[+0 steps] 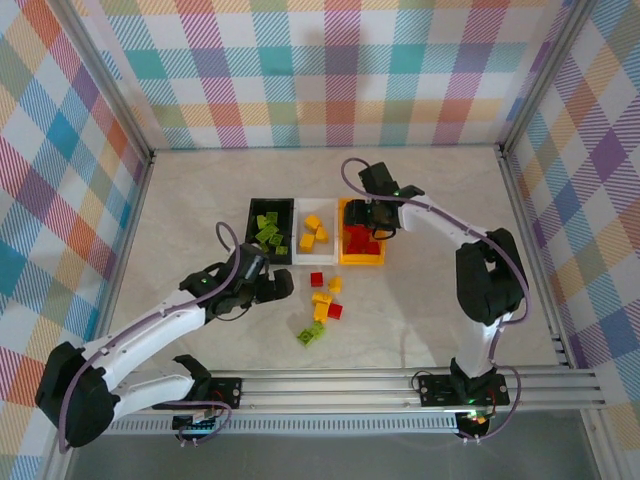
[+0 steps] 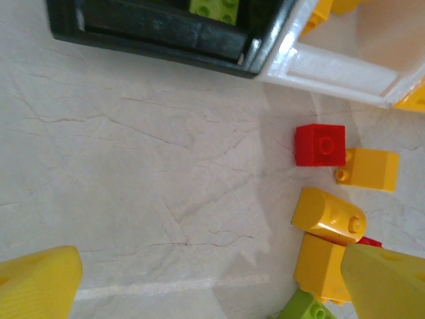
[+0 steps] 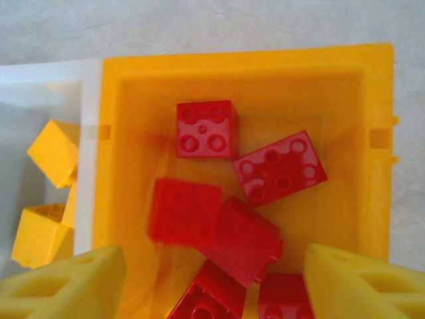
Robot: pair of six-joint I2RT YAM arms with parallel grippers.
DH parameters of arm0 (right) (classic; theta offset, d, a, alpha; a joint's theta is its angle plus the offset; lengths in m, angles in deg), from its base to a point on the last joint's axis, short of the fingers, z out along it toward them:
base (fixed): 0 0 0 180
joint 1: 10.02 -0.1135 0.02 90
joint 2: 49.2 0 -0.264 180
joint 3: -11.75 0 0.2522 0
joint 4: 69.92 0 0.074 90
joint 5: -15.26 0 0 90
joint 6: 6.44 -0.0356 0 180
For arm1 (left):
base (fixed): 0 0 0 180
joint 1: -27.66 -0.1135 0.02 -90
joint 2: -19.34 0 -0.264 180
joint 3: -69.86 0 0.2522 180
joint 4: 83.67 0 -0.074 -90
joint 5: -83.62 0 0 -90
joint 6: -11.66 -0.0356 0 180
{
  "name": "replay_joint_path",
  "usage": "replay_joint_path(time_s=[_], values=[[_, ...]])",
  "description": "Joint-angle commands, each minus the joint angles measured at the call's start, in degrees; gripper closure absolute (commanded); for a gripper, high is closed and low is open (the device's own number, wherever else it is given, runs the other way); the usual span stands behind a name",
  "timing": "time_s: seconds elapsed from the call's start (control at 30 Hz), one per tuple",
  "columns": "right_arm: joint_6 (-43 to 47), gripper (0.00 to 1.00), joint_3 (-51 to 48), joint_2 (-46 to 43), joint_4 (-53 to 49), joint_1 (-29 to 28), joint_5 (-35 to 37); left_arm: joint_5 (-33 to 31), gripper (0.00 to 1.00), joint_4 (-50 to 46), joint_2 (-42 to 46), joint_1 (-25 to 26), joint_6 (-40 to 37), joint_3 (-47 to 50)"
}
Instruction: Sort the legos into containers by color
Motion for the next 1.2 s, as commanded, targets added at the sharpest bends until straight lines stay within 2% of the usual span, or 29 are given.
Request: replay_joint_path(time_s=[0.0,0.13,0.3,0.4,0.57,0.67,0.93,1.07,1.17], values=[[0.86,0.23,1.0,-4.86,-0.64,0.1,-2.71,1.76,0.0,2.79,-2.26,2.47,-2.28,-0.73],[0.03,0.21,-5.38,-11.71,2.19,-0.15,-4.52,1.93,0.01,5.99,-8.11,4.97,-3.13,-2.53],[-1.36,0.21,-14.34,-19.59,4.66,-0.25,-5.51,2.97,0.15,13.04,-19.07,5.45,-3.51,-6.68],[-2.05,0.21,-18.28,-23.35,5.35,-0.27,-5.69,2.46,0.17,16.88,-24.98,5.46,-4.51,-10.13],[-2.74,0.21,-22.18,-28.47,5.4,-0.25,-5.38,0.78,0.18,15.5,-33.09,5.49,-6.47,-16.77],[-2.91,0.21,-23.57,-30.56,5.19,-0.24,-4.49,-1.29,0.25,10.86,-37.31,5.71,-7.24,-20.28],[-3.34,0.2,-25.65,-34.14,5.55,-0.25,-3.76,-4.22,0.39,7.46,-40.95,7.15,-6.64,-19.93],[-3.75,0.2,-26.19,-35.02,5.74,-0.27,-3.67,-4.89,0.58,7.06,-41.09,7.69,-5.65,-18.83],[-4.01,0.2,-26.64,-35.84,5.56,-0.25,-3.36,-5.68,0.66,7.3,-38.93,8.18,-4.99,-17.34]])
